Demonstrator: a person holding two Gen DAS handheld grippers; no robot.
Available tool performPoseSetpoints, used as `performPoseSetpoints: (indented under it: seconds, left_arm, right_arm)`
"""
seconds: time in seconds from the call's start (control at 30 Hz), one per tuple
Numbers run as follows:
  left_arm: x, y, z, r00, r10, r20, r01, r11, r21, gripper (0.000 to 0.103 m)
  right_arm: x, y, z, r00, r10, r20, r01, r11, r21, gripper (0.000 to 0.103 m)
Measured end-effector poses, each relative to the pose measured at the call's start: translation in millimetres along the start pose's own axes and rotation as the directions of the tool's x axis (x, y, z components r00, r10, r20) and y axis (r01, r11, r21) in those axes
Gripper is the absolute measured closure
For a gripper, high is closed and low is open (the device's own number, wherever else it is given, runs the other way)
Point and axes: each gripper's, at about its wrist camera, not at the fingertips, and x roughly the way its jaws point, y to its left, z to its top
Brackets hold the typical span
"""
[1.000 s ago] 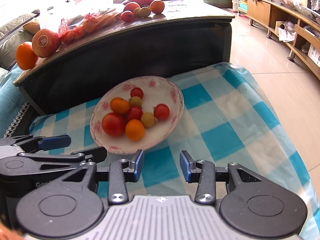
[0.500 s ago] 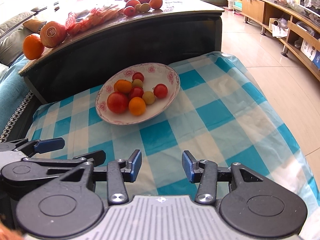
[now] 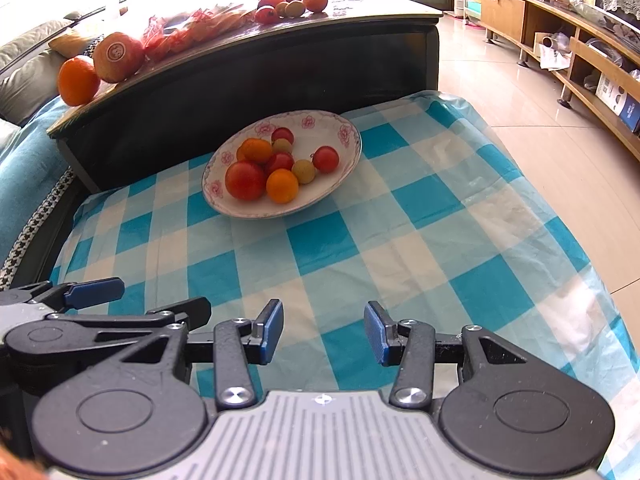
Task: Organize fruits
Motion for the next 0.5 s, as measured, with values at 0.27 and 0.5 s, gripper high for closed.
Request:
performPoseSetpoints:
  seconds: [0.27,0.5]
  left_arm:
    - [-5,-3,-4,0.998,0.064,0.01,-0.065,0.998,0.021,0.0]
    - [-8,-1,-7,0.999,0.042,0.012,-0.042,0.999,0.001,0.0]
  right_arm:
    - [-5,3,-9,1.0,0.002,-0.007,-0.002,1.0,-0.009,0.056]
    - [-9,2,-12,1.0,0.005,-0.001,-0.005,1.0,-0.007,0.055]
